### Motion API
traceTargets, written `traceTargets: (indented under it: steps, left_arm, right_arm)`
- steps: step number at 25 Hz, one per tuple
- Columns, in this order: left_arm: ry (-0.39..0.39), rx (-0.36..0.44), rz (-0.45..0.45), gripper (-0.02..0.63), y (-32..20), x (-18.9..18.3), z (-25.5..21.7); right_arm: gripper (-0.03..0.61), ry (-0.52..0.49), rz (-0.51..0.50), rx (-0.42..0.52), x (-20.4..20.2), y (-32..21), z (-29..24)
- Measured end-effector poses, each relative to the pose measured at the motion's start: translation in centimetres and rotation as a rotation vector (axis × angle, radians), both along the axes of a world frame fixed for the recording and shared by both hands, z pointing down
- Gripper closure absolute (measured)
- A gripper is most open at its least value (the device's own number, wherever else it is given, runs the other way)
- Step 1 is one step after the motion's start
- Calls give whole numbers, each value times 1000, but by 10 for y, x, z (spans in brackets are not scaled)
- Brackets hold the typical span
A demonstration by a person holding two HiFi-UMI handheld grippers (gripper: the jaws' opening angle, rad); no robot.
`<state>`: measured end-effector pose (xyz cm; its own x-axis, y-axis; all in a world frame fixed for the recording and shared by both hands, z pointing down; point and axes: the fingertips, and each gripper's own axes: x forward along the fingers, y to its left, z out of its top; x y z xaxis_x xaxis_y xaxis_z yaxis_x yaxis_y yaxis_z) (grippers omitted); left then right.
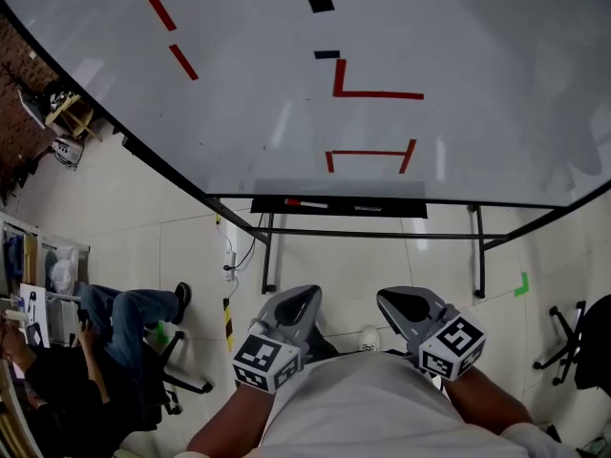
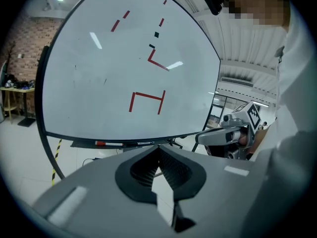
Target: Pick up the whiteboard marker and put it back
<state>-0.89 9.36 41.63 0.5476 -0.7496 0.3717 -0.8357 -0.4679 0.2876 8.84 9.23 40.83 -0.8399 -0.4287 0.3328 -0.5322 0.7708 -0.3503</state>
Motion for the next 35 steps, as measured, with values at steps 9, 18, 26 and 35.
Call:
traceTargets:
  steps: [9, 18, 26, 35]
  left_arm:
    - [-2, 34, 188, 597, -83, -56, -5]
    - [-7, 36, 295, 597, -124, -84, -2]
    - [-18, 28, 258, 597, -136, -76, 5]
    - [-253, 74, 261, 597, -146, -66, 35]
  right_arm:
    - [577, 51, 173, 14, -48, -67, -3]
    - [577, 65, 264, 23, -88, -102, -11]
    - [577, 84, 221, 2, -78, -118, -4]
    - [577, 96, 155, 1, -57, -125, 0]
